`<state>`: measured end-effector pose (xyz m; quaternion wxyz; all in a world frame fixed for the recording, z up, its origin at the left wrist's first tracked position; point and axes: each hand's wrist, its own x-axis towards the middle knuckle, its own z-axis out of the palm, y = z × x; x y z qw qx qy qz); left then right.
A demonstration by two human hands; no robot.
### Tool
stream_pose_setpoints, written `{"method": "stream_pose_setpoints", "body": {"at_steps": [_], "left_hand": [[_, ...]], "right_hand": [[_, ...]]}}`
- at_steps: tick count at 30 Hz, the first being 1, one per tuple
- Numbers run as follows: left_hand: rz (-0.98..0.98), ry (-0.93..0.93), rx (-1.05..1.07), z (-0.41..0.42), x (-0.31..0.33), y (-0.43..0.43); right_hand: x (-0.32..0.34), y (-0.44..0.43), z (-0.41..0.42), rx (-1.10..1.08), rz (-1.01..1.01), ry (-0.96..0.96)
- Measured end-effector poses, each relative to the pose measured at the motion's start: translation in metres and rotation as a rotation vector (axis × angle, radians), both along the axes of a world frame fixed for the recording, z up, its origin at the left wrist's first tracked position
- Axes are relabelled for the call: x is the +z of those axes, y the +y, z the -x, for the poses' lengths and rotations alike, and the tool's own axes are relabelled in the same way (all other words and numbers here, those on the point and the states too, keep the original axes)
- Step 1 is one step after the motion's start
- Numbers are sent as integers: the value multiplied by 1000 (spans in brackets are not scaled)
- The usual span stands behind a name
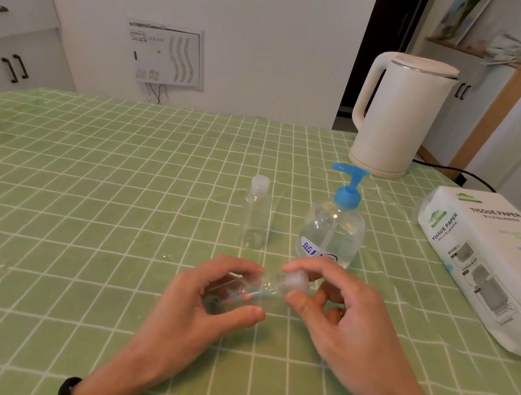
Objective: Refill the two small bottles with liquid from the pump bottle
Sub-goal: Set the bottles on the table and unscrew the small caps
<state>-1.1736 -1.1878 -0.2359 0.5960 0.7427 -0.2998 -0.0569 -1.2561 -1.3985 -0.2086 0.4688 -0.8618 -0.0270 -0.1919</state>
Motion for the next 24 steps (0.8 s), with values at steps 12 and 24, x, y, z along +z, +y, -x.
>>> {"method": "stream_pose_setpoints", "body": {"at_steps": [12, 24], "left_hand": [[274, 115, 158, -16, 5, 22], [274, 131, 365, -40, 2, 50]], "right_hand": [[6, -73, 2, -595, -169, -59], [-21, -100, -5, -805, -7, 126]]}}
